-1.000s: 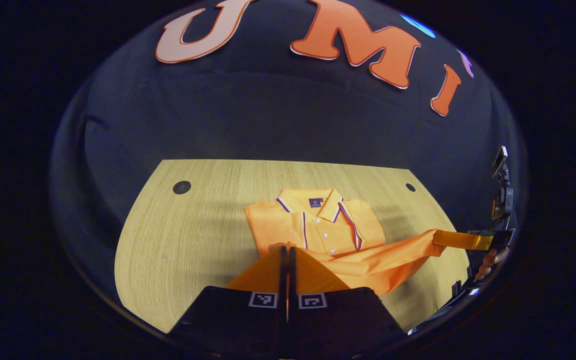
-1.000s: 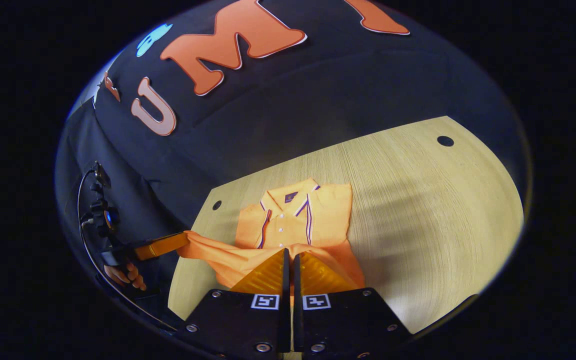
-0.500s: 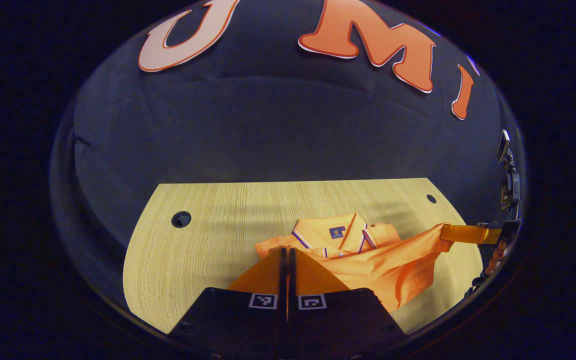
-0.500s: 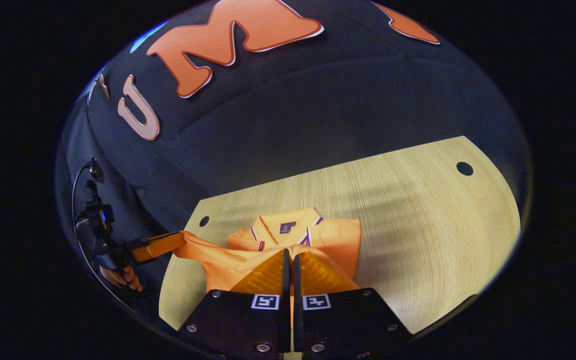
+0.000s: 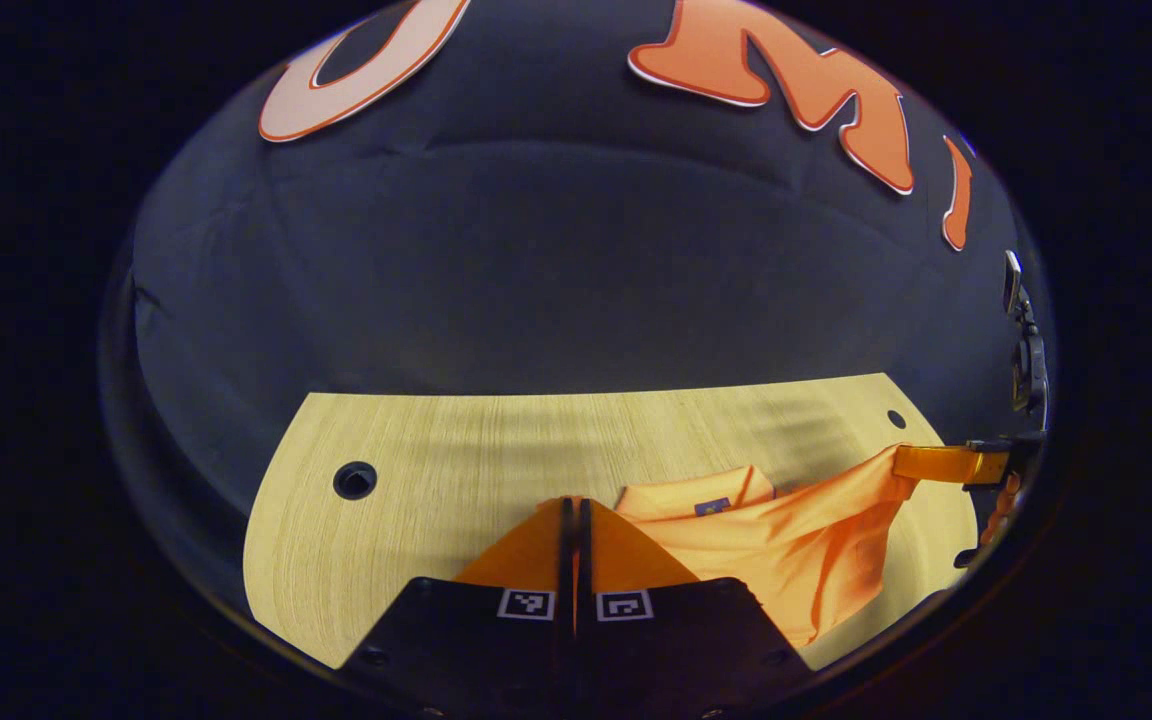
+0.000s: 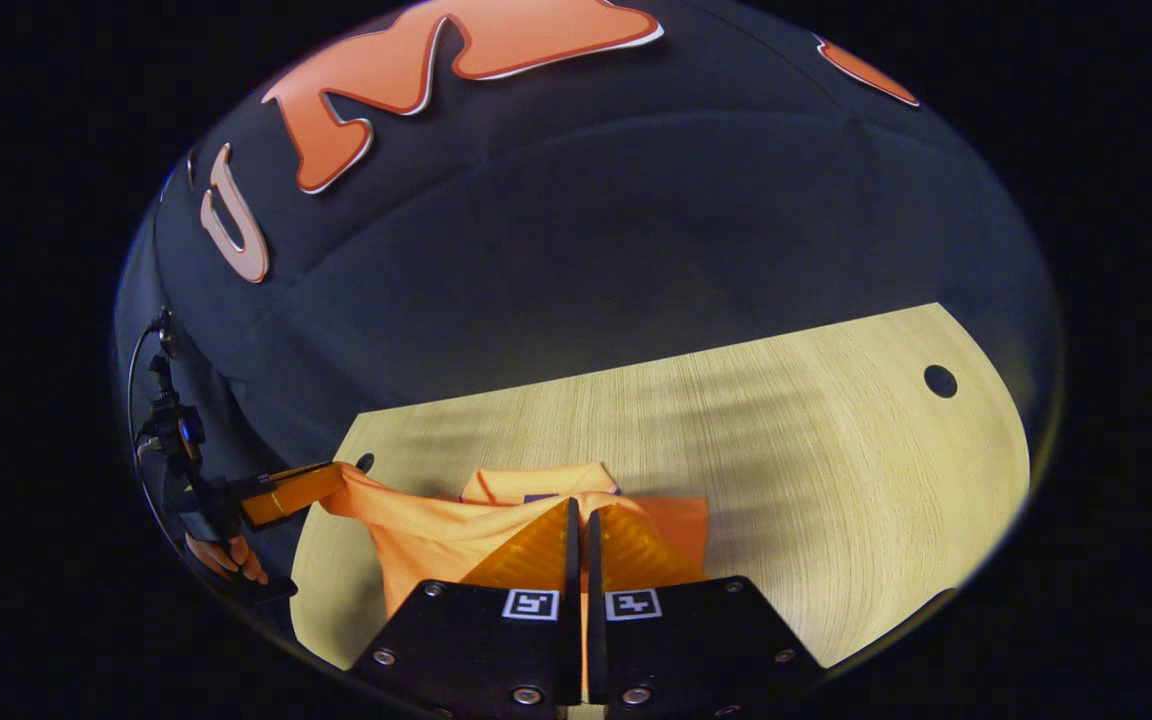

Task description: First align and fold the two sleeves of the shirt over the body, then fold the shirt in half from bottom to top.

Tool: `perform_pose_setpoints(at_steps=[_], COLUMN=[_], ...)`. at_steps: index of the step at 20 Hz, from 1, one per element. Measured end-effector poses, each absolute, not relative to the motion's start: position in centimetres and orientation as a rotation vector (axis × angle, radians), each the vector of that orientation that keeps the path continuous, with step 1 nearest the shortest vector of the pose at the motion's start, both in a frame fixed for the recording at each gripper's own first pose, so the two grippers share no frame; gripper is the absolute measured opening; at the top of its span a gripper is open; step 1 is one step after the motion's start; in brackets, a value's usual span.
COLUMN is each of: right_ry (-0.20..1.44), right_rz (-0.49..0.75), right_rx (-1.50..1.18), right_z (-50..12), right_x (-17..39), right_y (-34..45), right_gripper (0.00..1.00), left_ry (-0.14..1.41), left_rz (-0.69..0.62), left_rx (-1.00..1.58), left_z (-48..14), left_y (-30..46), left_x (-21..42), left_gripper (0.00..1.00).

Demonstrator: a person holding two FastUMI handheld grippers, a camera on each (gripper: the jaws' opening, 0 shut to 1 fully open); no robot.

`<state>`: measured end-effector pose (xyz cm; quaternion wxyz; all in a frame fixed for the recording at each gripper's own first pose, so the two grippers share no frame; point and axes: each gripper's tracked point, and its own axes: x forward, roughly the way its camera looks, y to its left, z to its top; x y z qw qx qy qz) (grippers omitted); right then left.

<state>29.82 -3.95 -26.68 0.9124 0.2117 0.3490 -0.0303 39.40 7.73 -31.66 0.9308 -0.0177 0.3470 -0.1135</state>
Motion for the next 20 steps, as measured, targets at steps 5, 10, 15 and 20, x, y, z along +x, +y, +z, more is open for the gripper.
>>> perform_pose_setpoints(at_steps=[5, 10, 15, 20], right_ry=[0.789, 0.782, 0.681, 0.574], right_rz=[-0.148, -0.148, -0.142, -0.176], right_rx=[0.443, 0.431, 0.25, 0.184], right_z=[-29.8, -29.4, -25.2, -20.2], right_x=[30.8, 31.2, 28.8, 23.5], right_y=[-5.0, -4.5, -5.5, -7.1], right_gripper=[0.03, 0.5, 0.98, 0.99], left_ry=[0.754, 0.713, 0.621, 0.522], left_rz=[-0.189, -0.207, -0.186, -0.187], left_rx=[-0.064, -0.071, -0.058, -0.045], left_z=[-33.5, -31.8, -27.4, -22.4], left_y=[8.4, 7.8, 8.8, 9.9], left_x=[40.7, 40.5, 39.2, 34.4], left_gripper=[0.04, 0.81, 0.98, 0.98])
